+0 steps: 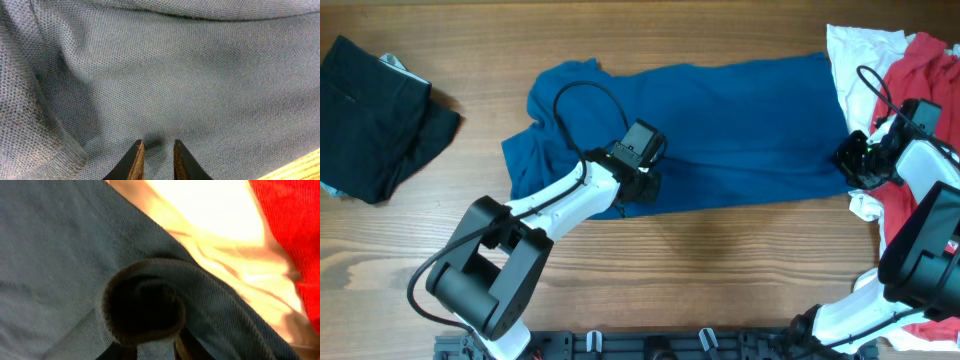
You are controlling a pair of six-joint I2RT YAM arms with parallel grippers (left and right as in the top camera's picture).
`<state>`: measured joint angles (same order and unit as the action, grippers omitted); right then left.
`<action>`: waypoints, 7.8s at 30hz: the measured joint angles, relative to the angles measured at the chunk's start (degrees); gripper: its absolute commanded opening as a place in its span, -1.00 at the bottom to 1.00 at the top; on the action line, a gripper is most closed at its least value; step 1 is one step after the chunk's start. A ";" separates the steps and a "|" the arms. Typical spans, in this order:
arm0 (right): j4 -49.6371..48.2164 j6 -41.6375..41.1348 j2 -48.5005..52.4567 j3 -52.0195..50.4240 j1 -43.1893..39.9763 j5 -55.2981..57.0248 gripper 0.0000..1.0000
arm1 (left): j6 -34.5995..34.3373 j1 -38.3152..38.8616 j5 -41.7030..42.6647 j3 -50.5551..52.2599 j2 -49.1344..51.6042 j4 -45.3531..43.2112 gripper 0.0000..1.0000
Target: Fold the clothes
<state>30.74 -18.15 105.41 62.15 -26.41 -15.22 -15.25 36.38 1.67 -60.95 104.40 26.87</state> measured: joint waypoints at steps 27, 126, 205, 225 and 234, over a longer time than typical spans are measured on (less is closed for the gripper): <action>0.74 -9.64 0.00 0.07 0.00 -0.15 -0.26 | -0.15 0.00 -0.04 0.00 0.00 0.11 -0.64; 17.73 -10.29 -3.39 -5.14 -1.29 19.96 -0.31 | -8.44 -45.22 15.06 34.01 -22.40 -20.26 -0.92; 24.06 -6.19 -4.07 -5.25 -1.77 15.04 -0.20 | -14.14 -63.01 17.31 26.71 -24.98 9.49 -0.41; 25.07 6.34 -27.39 -3.91 -1.77 -0.26 0.18 | -4.31 -41.53 20.85 -3.76 -17.38 1.99 0.36; 25.20 6.58 -27.39 -3.91 -1.77 -0.70 0.18 | -4.48 -36.92 20.74 -48.17 21.33 22.95 0.23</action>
<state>55.94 -11.57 78.02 58.24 -28.18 -15.92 -19.73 -0.54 22.41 -109.12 125.73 49.82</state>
